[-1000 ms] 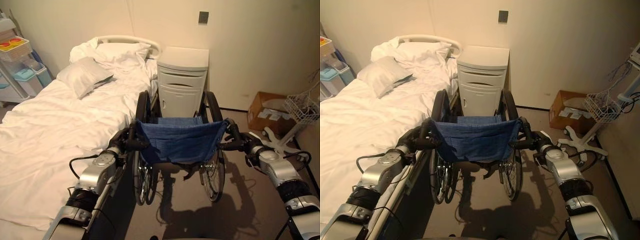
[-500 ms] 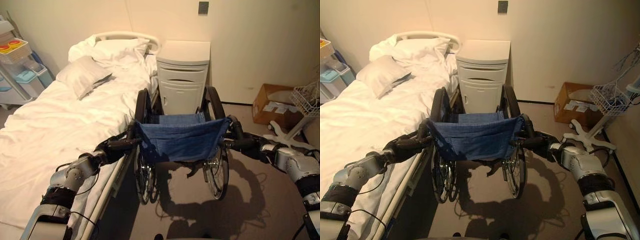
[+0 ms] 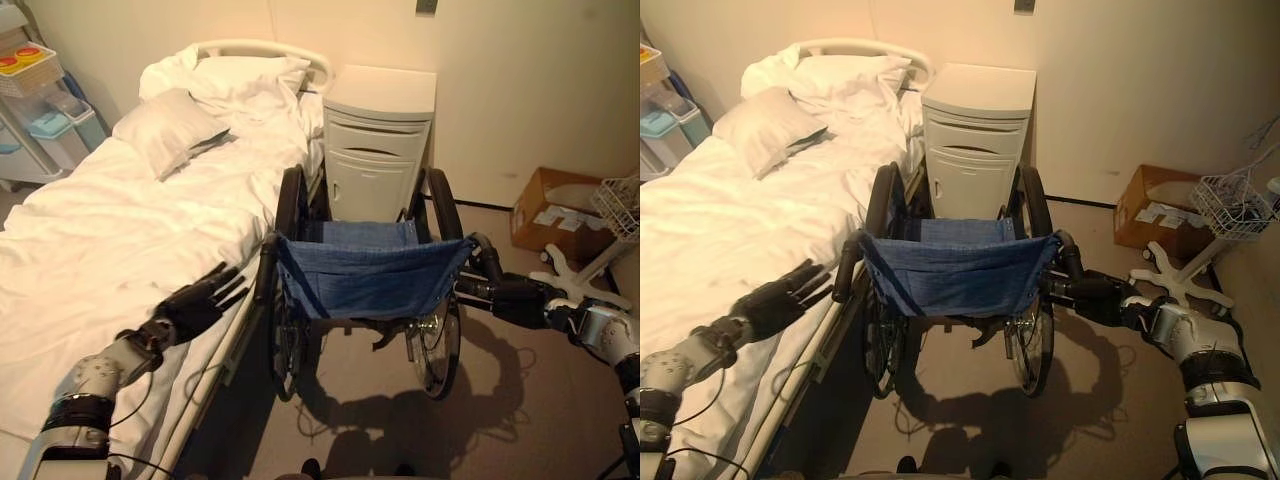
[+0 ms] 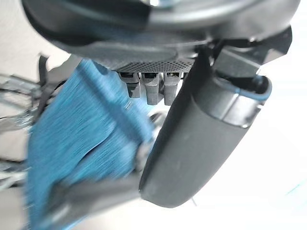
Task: Push the wheelchair next to the bed
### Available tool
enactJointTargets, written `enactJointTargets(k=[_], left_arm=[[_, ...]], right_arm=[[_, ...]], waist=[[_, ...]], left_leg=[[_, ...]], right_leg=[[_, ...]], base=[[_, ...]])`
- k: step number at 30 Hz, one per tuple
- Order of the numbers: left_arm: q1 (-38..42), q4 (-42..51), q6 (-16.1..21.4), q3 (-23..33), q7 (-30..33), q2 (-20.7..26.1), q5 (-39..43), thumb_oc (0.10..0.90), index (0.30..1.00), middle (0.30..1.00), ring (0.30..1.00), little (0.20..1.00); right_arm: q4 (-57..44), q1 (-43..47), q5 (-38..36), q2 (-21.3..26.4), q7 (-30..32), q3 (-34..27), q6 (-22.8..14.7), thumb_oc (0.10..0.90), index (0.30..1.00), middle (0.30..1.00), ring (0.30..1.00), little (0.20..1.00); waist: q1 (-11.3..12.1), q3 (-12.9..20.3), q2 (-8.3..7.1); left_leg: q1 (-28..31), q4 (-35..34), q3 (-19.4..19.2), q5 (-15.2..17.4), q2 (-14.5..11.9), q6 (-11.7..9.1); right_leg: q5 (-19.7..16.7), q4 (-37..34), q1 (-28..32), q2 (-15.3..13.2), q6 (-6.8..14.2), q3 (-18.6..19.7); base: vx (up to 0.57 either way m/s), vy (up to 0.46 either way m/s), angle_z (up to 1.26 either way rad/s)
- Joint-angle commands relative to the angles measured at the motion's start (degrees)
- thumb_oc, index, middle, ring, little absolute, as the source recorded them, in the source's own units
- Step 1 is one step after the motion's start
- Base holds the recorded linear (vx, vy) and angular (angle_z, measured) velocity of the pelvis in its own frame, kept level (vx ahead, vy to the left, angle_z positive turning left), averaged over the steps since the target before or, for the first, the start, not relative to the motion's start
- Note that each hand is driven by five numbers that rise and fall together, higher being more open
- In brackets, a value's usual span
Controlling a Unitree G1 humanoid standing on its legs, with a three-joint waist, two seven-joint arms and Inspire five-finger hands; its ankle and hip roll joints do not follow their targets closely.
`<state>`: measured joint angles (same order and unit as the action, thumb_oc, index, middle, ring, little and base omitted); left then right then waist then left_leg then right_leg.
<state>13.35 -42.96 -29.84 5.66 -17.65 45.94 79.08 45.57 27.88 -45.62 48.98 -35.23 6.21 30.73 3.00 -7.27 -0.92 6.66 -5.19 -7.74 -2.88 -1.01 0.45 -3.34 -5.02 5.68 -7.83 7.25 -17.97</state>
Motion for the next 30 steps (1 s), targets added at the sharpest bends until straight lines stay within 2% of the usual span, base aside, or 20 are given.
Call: enactJointTargets(k=[1, 6, 8, 18, 20, 24, 30], left_arm=[[1.91, -1.74, 1.27, 6.08, -4.04, 5.23, 3.57, 0.8, 0.9, 0.9, 0.9, 0.9], [0.81, -2.85, 0.8, 7.19, -5.04, 5.4, 1.42, 0.8, 0.9, 0.9, 0.9, 0.9], [-0.79, -3.55, -0.03, 8.59, -6.95, 5.72, 0.13, 0.8, 0.9, 0.9, 0.9, 0.9], [-5.94, -5.35, -1.02, 10.82, -12.28, 4.55, -6.63, 0.8, 0.9, 0.9, 0.9, 0.9], [-7.19, -5.47, -0.99, 10.85, -13.35, 3.79, -7.41, 0.8, 0.9, 0.9, 0.9, 0.9], [-10.15, -4.68, -0.3, 11.28, -15.21, 1.18, -9.04, 0.8, 0.9, 0.9, 0.9, 0.9], [-11.05, -4.77, 0.51, 10.86, -18.1, -1.16, -10.78, 0.8, 0.9, 0.9, 0.9, 0.9]], right_arm=[[11.83, 0.54, 3.55, 13.69, 4.45, -5.67, -2.34, 0.8, 0.9, 0.9, 0.9, 0.9], [13.21, -0.02, 4.07, 14.96, 2.89, -6.78, -3.61, 0.8, 0.9, 0.9, 0.9, 0.9], [12.19, -1.58, 2.17, 16.46, 1.4, -9.03, -3.33, 0.8, 0.9, 0.9, 0.9, 0.9], [8.85, -8.49, -2.49, 18.18, -1.85, -16.35, -1.96, 0.8, 0.9, 0.9, 0.9, 0.9], [7.65, -9.86, -5.59, 17.95, -4.22, -17.72, -0.99, 0.8, 0.9, 0.9, 0.9, 0.9], [0.65, -12.34, -17.91, 15.99, -8.0, -20.23, 3.24, 0.8, 0.9, 0.9, 0.9, 0.9], [-1.41, -14.02, -23.63, 14.96, -8.06, -23.05, 6.88, 0.8, 0.9, 0.9, 0.9, 0.9]], waist=[[1.27, 3.5, 0.6], [1.26, 3.3, 0.48], [0.99, 3.19, 0.21], [0.04, 2.76, -0.3], [-0.05, 2.71, -0.39], [-0.35, 2.64, -0.78], [-0.83, 3.21, -0.99]], left_leg=[[1.37, 0.64, -2.53, 5.77, 3.23, -0.84], [1.53, 0.59, -2.68, 5.87, 3.12, -0.85], [1.45, 0.58, -2.81, 5.86, 3.01, -0.94], [1.5, 0.63, -3.54, 6.01, 2.84, -0.86], [1.52, 0.63, -3.57, 6.02, 2.81, -0.84], [1.28, 0.62, -3.37, 5.88, 2.91, -0.8], [1.01, 0.65, -3.91, 5.98, 2.86, -0.9]], right_leg=[[6.03, 6.23, 0.83, 1.84, 0.44, -1.39], [6.12, 6.44, 0.79, 1.89, 0.45, -1.54], [6.2, 6.49, 0.7, 2.02, 0.49, -1.47], [6.18, 6.7, 0.21, 2.4, 0.43, -1.37], [6.18, 6.65, 0.23, 2.53, 0.38, -1.35], [5.98, 6.49, -0.03, 2.87, 0.16, -1.08], [6.15, 6.68, -0.4, 3.05, 0.14, -1.07]], base=[[0.0, -0.005, 0.03], [0.0, -0.005, 0.01], [0.0, -0.035, 0.08], [-0.01, -0.015, 0.01], [0.0, -0.018, 0.0], [-0.01, -0.023, -0.07], [0.01, -0.011, -0.09]])
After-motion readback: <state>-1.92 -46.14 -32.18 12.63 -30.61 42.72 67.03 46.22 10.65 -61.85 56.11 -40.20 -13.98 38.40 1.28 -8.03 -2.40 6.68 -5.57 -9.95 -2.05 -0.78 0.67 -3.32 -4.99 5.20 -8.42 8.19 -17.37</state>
